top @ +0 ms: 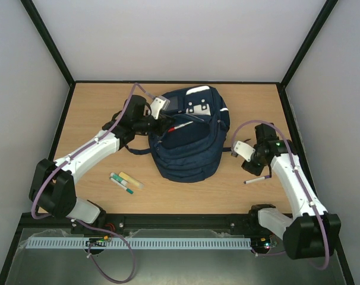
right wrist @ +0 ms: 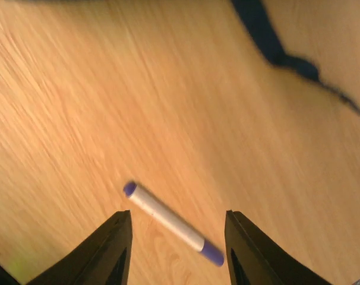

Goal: Pack the student bag
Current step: Pick up the stationery from the center of the board.

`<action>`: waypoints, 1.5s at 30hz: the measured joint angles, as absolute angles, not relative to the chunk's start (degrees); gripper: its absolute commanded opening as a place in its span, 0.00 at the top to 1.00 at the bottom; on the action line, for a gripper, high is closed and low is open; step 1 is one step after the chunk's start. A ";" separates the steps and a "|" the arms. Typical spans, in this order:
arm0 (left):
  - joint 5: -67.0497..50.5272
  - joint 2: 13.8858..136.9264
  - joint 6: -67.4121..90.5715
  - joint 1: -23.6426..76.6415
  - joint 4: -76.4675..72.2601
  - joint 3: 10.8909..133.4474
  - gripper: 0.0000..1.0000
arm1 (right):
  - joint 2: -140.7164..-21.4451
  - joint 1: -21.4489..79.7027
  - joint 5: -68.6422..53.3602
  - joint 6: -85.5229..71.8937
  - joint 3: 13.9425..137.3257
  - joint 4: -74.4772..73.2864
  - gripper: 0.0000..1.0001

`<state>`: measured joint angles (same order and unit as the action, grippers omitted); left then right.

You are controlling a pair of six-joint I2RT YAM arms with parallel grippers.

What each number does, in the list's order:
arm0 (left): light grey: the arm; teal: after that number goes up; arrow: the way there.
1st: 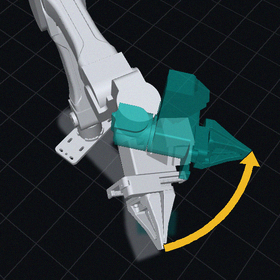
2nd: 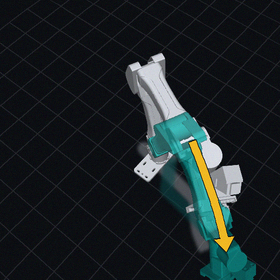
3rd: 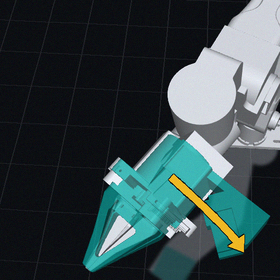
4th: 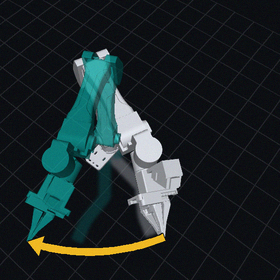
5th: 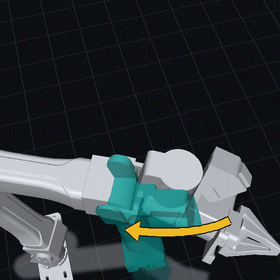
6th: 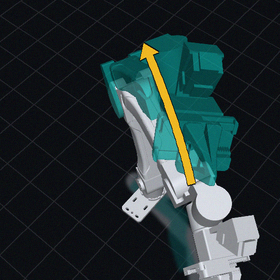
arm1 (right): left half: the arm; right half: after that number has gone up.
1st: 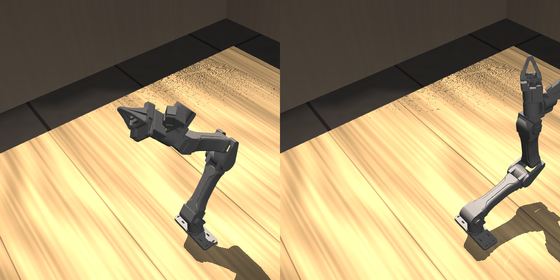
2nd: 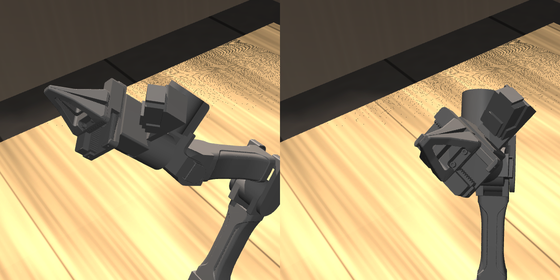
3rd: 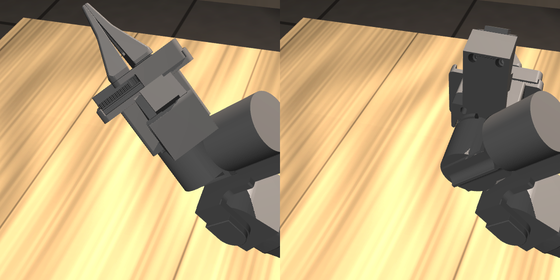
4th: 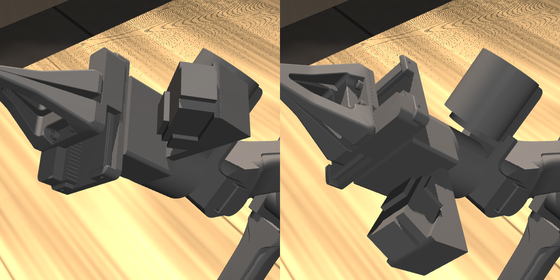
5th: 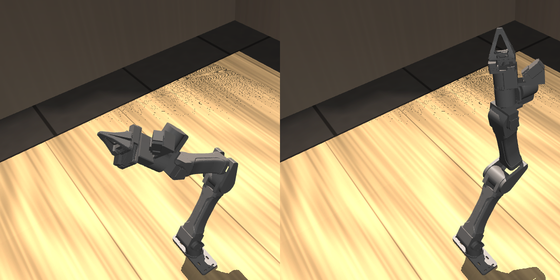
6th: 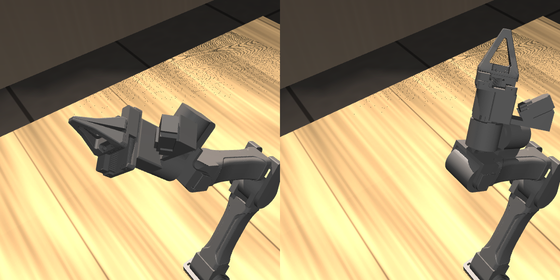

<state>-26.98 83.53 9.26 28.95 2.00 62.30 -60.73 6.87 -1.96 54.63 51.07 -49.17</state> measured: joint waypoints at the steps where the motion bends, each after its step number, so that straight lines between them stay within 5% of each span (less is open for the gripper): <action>1: -27.00 83.53 9.28 28.93 2.00 62.30 0.98 | -61.01 5.61 -1.76 56.12 50.52 -49.71 0.52; 18: -27.27 83.33 9.52 28.91 1.98 62.30 0.98 | -72.20 2.09 11.81 71.79 38.26 -39.86 0.51; 34: -27.53 83.33 9.61 28.80 1.96 62.30 0.98 | -81.10 2.09 14.11 69.80 39.05 -35.94 0.92; 45: -27.70 83.33 9.82 28.80 1.89 62.30 0.98 | -71.85 8.12 7.66 64.79 40.36 -42.30 0.96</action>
